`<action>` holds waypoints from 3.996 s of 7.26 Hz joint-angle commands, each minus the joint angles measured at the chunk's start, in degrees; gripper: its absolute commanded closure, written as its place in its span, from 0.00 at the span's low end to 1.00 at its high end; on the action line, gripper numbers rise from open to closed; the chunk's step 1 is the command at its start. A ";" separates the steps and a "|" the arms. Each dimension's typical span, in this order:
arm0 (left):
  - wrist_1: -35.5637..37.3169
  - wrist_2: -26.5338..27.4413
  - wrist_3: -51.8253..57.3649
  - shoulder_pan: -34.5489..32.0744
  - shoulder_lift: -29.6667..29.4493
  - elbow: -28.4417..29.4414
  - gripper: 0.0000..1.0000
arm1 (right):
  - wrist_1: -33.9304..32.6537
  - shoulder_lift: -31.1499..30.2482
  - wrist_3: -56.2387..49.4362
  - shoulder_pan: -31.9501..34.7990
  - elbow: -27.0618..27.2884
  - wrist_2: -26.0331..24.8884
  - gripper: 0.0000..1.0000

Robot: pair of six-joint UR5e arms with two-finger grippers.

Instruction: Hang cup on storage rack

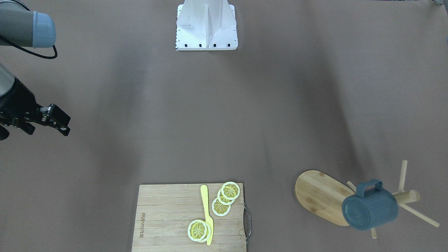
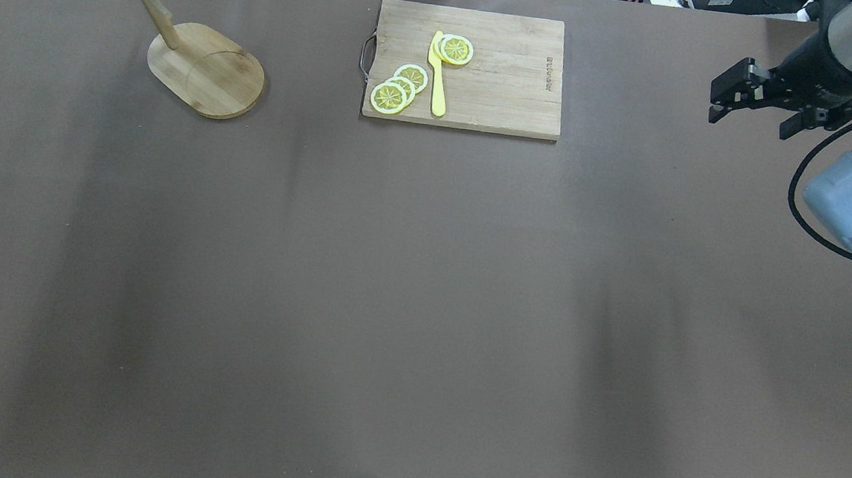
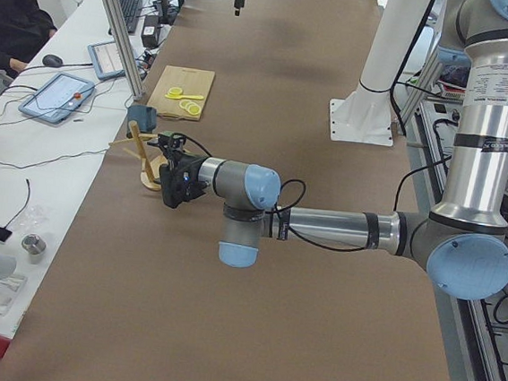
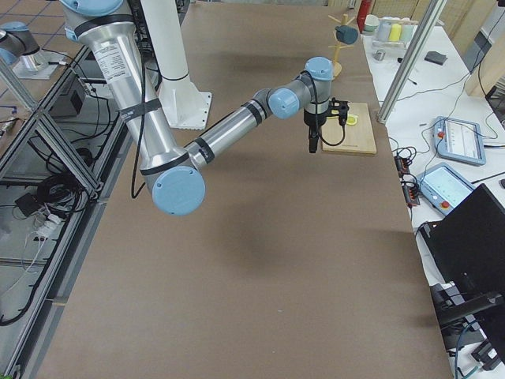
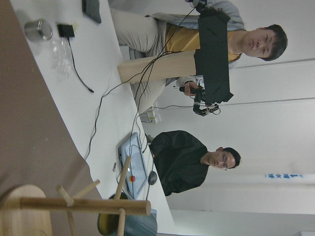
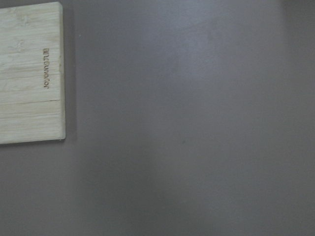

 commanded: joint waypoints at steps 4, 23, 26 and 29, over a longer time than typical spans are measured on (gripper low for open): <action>33.76 2.38 68.15 -4.79 -2.36 -0.46 0.02 | 0.04 -10.47 -24.82 13.90 -4.57 -1.39 0.00; 89.28 -16.87 97.20 -4.44 -8.77 3.58 0.02 | 14.72 -21.04 -28.45 23.05 -16.89 12.34 0.00; 89.28 -16.79 97.20 -4.44 -8.77 3.58 0.02 | 13.40 -20.16 -28.46 22.18 -15.22 9.78 0.00; 89.28 -16.87 97.29 -4.44 -8.77 3.93 0.02 | 6.37 -20.60 -29.07 22.00 -10.73 8.72 0.00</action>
